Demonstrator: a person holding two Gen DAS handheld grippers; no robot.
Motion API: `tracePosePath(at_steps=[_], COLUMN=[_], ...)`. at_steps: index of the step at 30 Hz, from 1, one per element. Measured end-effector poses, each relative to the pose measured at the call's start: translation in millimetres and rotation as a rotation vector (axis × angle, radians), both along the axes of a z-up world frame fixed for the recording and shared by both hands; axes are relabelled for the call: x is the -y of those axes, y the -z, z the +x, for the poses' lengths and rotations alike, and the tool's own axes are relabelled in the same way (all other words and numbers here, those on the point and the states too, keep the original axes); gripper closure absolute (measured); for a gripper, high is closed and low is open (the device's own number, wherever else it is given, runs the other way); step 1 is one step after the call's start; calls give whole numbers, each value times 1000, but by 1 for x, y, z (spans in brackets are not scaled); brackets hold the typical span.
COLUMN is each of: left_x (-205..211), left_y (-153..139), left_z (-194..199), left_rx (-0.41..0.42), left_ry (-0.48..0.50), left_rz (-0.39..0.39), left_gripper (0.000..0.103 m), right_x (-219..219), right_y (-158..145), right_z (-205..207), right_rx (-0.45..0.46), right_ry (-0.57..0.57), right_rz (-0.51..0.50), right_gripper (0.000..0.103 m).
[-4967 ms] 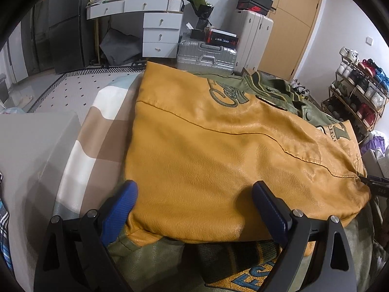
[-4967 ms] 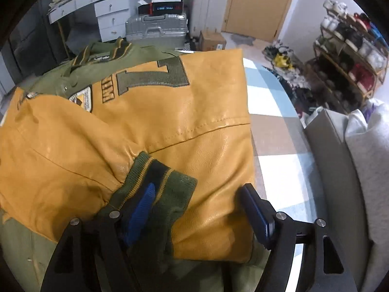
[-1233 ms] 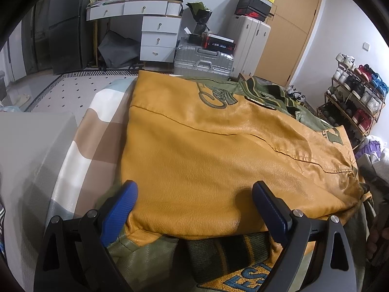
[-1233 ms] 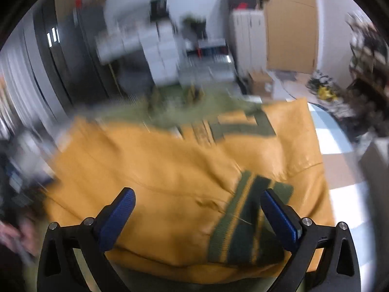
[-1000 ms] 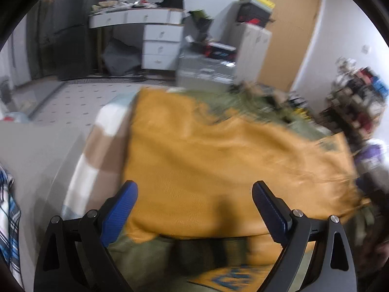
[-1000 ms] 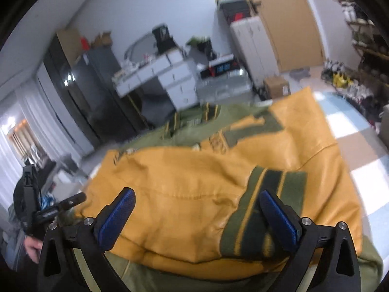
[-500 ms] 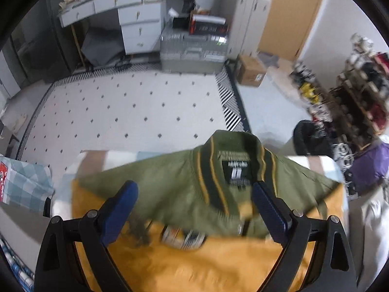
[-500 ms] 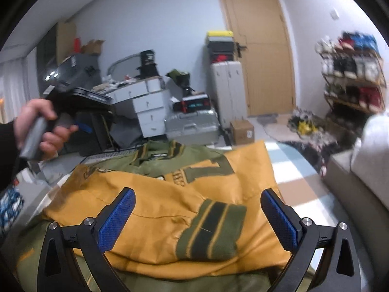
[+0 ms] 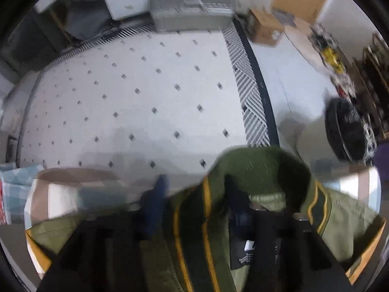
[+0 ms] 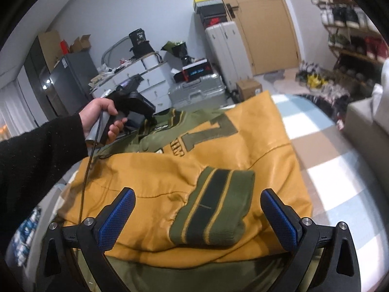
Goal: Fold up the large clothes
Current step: 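Grasp the green collar with the left gripper and lift it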
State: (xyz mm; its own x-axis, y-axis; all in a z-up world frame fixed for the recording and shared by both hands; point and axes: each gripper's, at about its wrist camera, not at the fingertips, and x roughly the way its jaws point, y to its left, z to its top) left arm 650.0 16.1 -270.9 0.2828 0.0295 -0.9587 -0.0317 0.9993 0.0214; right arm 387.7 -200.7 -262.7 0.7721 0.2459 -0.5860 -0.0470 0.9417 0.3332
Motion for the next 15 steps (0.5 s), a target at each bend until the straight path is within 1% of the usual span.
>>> tracePosePath(at_steps=[1,2,3,4,6,7,8,9,11,13,15], left_x=[4,8,11,13,16,19,20,20,19,20,22], left_y=[-3,-9,-13,-22,-31,-42,-50,-54,-73,-85,-97], left_z=[-6,-12,-14,-23,-27,-40,-50,-52,-80,-109,-142], left_rx=[22,37,45,57,67,86,94,106,160,180,226], left_ry=[42,73,92,115,152,182,200,219,251,292,347], left_rz=[25,36,45,51,57,84,86,86,105,93,77], left_gripper=[75,81,92,98,99,99,100,100,101,101,101], right_x=[0,0,-1,-2,-4,-4,-4,-4,-3,-1,1], right_y=[0,0,0,0,-2,-3,-2,-2,-2,-2,-3], right_z=[-1,-1,-1,-1,-2,-3,-3,-3,-2,-2,-2], right_rx=[1,3,3,3,10,14,15,16,15,19,26], right_ry=[-11,-14,-17,-19,-22,-25,-26,-23,-25,-23,-27], right_rz=[14,18,15,11,5,7,8,9,19,30,45], right_gripper=[0,0,0,0,0,0,0,0,0,0,0])
